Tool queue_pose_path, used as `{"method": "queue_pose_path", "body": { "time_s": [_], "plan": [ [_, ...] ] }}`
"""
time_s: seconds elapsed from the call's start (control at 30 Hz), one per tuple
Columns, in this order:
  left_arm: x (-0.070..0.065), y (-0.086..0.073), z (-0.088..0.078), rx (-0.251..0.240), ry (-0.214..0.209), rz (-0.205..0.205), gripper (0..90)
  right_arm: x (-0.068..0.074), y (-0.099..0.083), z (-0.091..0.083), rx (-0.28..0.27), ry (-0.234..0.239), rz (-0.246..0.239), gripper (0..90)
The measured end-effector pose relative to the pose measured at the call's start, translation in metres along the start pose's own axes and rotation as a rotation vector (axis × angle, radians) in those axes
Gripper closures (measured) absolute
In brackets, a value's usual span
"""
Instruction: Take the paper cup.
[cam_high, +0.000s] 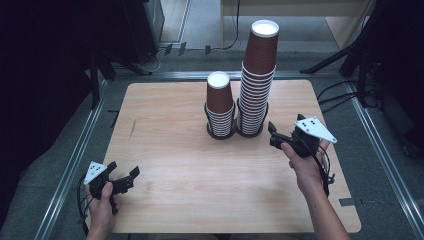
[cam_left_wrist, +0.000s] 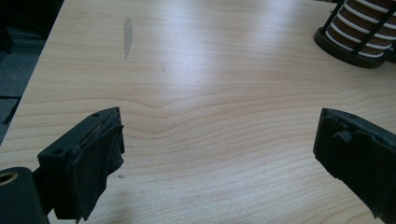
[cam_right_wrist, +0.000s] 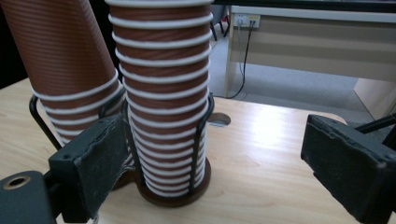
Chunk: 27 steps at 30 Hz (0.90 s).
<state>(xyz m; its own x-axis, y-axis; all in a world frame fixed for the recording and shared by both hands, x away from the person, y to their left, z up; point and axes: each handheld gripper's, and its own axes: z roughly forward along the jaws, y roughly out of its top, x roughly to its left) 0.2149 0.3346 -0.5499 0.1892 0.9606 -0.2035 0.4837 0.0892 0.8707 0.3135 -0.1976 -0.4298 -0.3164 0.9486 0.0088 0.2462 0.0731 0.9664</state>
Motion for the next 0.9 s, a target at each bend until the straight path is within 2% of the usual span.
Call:
{"method": "queue_pose_path", "body": {
  "time_s": [0.27,0.6,0.73,0.9],
  "plan": [
    [0.001,0.000,0.000,0.001,0.002,-0.004,1.9,0.010,0.024,0.010,-0.036,0.013,0.016,6.8],
    [0.000,0.000,0.001,0.005,0.002,-0.002,1.9,0.028,0.052,0.025,-0.064,0.029,-0.004,6.1],
    [0.001,0.000,0.001,0.014,0.004,-0.006,1.9,0.032,0.061,0.031,-0.078,0.018,0.002,2.5],
    [0.001,0.000,0.001,0.015,0.001,-0.009,1.8,0.035,0.072,0.038,-0.088,0.037,0.013,0.4]
  ]
}}
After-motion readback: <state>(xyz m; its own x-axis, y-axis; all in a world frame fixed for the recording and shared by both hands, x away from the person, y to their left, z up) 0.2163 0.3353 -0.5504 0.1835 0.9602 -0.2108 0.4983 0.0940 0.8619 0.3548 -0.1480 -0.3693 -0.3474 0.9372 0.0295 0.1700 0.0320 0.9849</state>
